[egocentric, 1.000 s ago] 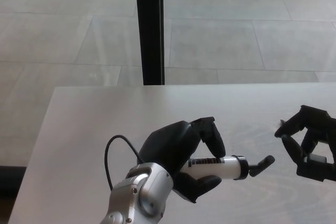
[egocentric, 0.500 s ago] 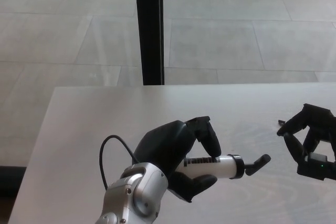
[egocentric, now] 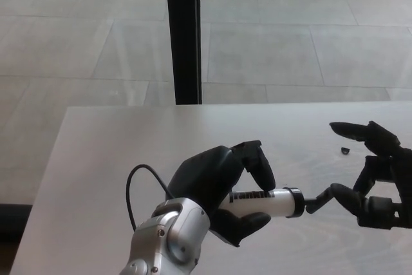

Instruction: The robot uses its left hand to lift the air pump kept on the middle of the desk and use the right hand to pull out the handle

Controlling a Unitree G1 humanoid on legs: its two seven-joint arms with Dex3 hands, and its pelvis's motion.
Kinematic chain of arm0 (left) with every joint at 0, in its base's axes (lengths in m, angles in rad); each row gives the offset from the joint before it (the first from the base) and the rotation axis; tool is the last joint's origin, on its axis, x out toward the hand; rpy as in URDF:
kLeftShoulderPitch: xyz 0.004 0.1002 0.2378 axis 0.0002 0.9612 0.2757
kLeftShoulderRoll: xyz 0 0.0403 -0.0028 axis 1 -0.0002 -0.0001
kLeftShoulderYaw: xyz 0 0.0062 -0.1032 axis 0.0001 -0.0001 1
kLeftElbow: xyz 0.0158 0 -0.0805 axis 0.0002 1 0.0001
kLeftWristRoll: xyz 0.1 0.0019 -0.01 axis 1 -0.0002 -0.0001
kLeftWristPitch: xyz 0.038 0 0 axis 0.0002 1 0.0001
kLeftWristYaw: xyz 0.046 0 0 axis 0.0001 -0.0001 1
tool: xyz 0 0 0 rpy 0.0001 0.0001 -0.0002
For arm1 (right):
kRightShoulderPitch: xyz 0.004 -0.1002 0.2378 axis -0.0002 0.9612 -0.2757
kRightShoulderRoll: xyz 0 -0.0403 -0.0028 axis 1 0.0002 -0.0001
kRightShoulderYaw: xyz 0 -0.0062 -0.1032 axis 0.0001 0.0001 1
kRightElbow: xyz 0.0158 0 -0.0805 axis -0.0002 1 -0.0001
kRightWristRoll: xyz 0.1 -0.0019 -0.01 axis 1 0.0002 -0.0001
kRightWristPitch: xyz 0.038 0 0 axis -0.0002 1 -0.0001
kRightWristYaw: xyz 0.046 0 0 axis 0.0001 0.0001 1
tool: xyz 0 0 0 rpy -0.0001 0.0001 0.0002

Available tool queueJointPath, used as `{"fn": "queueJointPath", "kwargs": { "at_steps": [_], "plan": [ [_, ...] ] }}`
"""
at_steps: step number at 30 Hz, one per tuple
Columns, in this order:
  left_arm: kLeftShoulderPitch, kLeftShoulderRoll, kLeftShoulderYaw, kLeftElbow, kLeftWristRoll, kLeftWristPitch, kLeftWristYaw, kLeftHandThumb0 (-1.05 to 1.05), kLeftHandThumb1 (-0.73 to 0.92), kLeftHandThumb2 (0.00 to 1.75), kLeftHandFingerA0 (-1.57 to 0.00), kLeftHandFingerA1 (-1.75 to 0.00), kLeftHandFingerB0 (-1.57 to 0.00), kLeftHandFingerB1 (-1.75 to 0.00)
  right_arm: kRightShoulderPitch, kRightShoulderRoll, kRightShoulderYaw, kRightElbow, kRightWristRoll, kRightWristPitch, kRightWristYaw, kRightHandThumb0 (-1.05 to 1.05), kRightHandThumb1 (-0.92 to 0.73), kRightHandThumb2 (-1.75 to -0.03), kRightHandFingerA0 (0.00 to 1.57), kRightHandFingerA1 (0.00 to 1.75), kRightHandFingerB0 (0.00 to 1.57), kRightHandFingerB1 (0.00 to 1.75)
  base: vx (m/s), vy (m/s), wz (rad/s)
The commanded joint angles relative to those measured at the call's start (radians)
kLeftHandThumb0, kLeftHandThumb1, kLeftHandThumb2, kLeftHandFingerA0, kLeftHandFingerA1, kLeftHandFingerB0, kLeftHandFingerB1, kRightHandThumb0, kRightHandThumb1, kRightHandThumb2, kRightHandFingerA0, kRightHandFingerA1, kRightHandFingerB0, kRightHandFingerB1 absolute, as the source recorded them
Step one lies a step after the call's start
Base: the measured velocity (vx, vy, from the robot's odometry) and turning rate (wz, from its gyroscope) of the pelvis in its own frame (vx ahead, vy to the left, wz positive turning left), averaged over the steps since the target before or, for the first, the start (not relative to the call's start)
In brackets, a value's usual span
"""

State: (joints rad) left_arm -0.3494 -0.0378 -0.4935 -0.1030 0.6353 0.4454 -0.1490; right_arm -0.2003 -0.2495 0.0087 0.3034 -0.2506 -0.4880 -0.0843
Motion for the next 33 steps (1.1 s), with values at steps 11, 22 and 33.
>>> {"fn": "queueJointPath", "kwargs": {
  "at_steps": [11, 22, 33],
  "plan": [
    [-0.028, -0.002, 0.007, 0.005, 0.002, 0.000, 0.010, -0.13, 0.50, 1.30, -0.94, -1.75, -0.71, -1.73, 0.040, -0.053, 0.042, -0.064, -0.010, 0.151, 0.125, -0.56, -0.45, -0.83, 0.94, 1.11, 0.44, 0.55, 0.00, 0.000, 0.00],
    [-0.048, -0.016, 0.011, -0.060, 0.006, 0.022, -0.003, -0.11, 0.49, 1.31, -0.92, -1.75, -0.80, -1.58, 0.046, -0.033, 0.035, -0.050, -0.034, 0.133, 0.063, -0.26, -0.76, -0.63, 0.95, 1.35, 0.79, 0.59, 0.00, 0.000, 0.00],
    [-0.020, -0.020, 0.002, -0.139, -0.004, 0.043, -0.031, -0.12, 0.47, 1.33, -0.93, -1.75, -0.79, -1.60, 0.034, -0.021, 0.016, -0.035, -0.042, 0.116, 0.018, -0.20, -0.75, -0.64, 0.94, 1.41, 0.82, 0.66, 0.00, 0.000, 0.00]
  ]
}}
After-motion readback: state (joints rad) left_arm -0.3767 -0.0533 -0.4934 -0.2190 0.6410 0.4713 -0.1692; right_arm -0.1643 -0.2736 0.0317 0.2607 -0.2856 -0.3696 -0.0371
